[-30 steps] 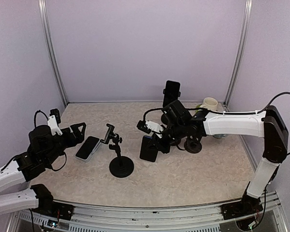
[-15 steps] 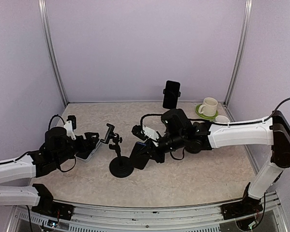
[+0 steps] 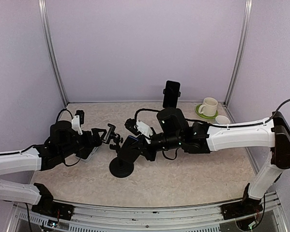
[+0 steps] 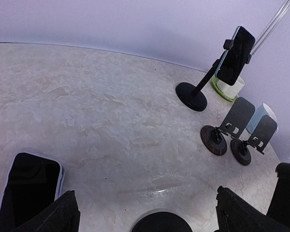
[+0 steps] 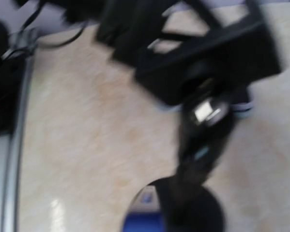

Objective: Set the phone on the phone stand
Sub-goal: Adjust the phone stand at the center of the board.

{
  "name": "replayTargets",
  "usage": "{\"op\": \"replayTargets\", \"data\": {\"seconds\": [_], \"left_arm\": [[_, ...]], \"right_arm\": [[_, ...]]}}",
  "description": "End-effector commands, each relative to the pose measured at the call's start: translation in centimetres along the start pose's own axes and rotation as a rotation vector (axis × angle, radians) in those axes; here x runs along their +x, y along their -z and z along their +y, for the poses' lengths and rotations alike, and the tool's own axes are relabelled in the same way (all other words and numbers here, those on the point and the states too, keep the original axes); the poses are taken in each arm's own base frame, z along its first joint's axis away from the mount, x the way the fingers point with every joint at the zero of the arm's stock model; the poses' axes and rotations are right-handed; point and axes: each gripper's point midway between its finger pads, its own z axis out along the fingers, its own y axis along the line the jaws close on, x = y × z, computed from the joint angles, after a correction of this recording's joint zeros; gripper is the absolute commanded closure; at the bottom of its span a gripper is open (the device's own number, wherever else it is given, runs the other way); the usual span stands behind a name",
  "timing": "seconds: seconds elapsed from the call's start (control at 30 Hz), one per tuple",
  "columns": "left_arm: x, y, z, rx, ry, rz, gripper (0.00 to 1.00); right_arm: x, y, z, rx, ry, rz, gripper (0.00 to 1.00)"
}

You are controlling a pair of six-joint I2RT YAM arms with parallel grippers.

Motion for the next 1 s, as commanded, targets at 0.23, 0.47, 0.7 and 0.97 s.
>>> {"op": "replayTargets", "data": {"seconds": [0.23, 0.47, 0.7, 0.97], "left_arm": [[-0.2, 0.1, -3.2, 0.142, -0.042, 0.001, 0.05], [-0.1, 0.3, -4.5, 0.181, -0.065, -0.003, 0.05], [0.2, 0.5, -3.0, 0.117, -0.027, -0.021, 0.04], [0.9, 0.4, -2.3, 0.097, -0.016, -0.012, 0.04]], "right_arm": [[-5.6, 1.3, -4.4, 0.249, 0.059, -0.073, 1.00], [-5.3, 1.3, -3.6, 0.199, 0.068, -0.064, 1.00], [-4.9, 0.9, -0.4, 0.029, 0.093, -0.066, 1.00], [-3.6, 0.8, 0.2, -0.002, 0.087, -0.025, 1.00]]}}
